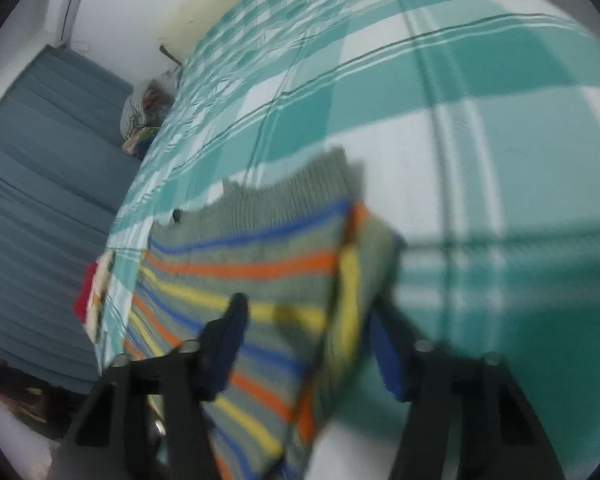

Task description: Fold small clothes

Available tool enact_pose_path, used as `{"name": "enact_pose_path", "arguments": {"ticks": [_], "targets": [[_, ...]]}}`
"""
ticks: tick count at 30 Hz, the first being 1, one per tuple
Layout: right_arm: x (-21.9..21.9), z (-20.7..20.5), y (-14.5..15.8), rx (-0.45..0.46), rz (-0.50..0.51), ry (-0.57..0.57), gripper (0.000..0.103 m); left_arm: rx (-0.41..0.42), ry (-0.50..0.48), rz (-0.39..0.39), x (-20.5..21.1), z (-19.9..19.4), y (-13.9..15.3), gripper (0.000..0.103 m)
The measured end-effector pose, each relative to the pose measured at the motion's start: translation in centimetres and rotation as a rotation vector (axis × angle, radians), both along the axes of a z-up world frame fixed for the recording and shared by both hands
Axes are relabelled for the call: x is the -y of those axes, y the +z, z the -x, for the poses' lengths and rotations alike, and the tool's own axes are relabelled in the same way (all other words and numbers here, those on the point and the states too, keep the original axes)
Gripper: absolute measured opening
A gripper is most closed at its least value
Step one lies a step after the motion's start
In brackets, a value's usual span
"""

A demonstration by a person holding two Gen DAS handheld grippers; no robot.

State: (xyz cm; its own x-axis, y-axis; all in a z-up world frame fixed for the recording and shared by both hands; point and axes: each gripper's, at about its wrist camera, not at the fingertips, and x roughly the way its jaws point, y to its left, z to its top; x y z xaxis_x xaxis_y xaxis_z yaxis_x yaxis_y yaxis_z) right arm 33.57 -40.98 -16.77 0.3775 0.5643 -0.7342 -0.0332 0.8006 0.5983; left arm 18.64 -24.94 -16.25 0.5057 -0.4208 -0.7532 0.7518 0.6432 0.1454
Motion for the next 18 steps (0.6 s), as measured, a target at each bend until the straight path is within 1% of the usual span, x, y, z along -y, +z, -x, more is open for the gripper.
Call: {"name": "enact_pose_path", "arguments": {"ticks": [1, 2, 3, 4, 7, 8, 9, 12, 13, 14, 16, 18], "targets": [[-0.4, -0.6, 0.0, -0.001, 0.037, 0.004, 0.02, 0.011, -0.013, -0.001, 0.2, 0.2, 0.0, 0.048], [-0.5, -1.1, 0.1, 0.005, 0.056, 0.011, 0.014, 0.032, -0.013, -0.01, 0.5, 0.3, 0.1, 0.036], [-0.8, -1.4, 0.3, 0.013, 0.064, 0.02, 0.013, 0.055, -0.004, -0.018, 0.5, 0.3, 0.2, 0.012], [-1.0, -1.4, 0.6, 0.025, 0.071, 0.024, 0.012, 0.086, 0.02, -0.016, 0.4, 0.2, 0.5, 0.009], [-1.4, -1.0, 2.6, 0.057, 0.08, 0.016, 0.012, 0.054, 0.081, 0.118, -2.3, -0.3, 2.1, 0.008], [-1.7, -1.0, 3.3, 0.067, 0.086, 0.02, 0.012, 0.032, 0.125, 0.182, -4.1, -0.5, 3.2, 0.008], [-2.5, -1.0, 4.2, 0.083, 0.095, 0.029, 0.012, 0.019, 0.151, 0.218, -5.3, -0.6, 3.8, 0.007], [-5.4, -1.4, 6.9, 0.119, 0.102, 0.062, 0.012, -0.022, 0.265, 0.341, -10.9, -1.1, 6.1, 0.007], [-6.8, -1.7, 7.8, 0.134, 0.102, 0.076, 0.012, -0.041, 0.315, 0.381, -13.4, -1.3, 6.7, 0.007], [-8.6, -2.0, 8.6, 0.151, 0.102, 0.095, 0.012, -0.053, 0.358, 0.405, -15.6, -1.5, 7.1, 0.007], [-12.4, -2.5, 9.6, 0.179, 0.102, 0.135, 0.012, -0.069, 0.423, 0.426, -18.8, -1.4, 7.2, 0.007], [-16.4, -3.2, 10.0, 0.195, 0.094, 0.174, 0.012, -0.08, 0.493, 0.421, -22.0, -1.9, 6.7, 0.007]]}}
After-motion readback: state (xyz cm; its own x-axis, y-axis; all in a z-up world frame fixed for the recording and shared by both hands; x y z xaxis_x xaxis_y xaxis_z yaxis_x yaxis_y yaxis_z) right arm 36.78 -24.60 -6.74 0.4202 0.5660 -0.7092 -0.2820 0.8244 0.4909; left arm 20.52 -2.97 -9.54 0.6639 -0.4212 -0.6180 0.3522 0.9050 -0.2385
